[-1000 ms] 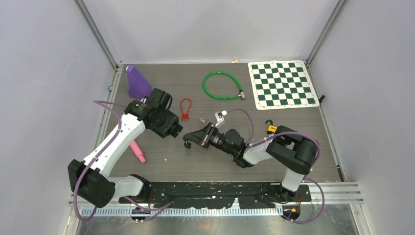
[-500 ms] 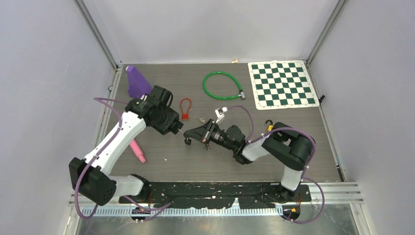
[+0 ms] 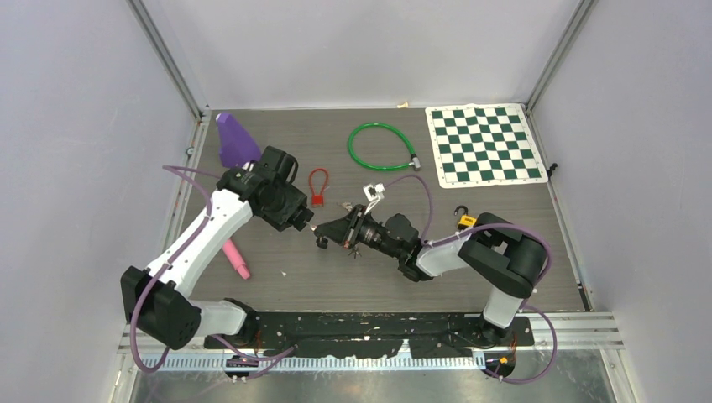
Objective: Unlock with the key
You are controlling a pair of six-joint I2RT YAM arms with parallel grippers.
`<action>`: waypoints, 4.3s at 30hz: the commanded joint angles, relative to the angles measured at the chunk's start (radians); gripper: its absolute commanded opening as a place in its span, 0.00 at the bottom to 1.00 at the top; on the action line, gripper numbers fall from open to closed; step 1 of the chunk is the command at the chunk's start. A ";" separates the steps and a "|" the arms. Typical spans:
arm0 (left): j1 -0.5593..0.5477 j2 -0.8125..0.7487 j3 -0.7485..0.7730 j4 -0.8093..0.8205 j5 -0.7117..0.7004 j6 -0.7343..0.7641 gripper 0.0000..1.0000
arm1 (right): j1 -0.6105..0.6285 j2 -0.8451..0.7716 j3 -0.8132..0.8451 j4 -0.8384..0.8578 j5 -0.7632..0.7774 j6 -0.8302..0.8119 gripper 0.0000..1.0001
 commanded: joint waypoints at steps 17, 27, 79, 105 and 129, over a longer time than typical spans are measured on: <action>-0.036 -0.043 0.039 0.041 0.230 0.042 0.00 | -0.052 -0.028 0.105 0.052 -0.059 -0.037 0.05; -0.034 -0.082 0.008 0.065 0.265 0.034 0.00 | -0.130 0.091 0.138 0.307 -0.166 0.214 0.06; 0.004 0.524 -0.056 0.040 -0.062 0.169 0.40 | -0.138 -0.400 0.025 -0.916 -0.134 -0.186 0.06; 0.003 0.211 -0.088 0.063 0.108 0.109 0.00 | 0.074 -0.431 -0.041 -0.633 0.293 -0.162 0.05; 0.223 0.274 -0.184 0.132 0.064 0.092 0.05 | -0.008 -0.607 -0.283 -0.484 0.186 -0.007 0.05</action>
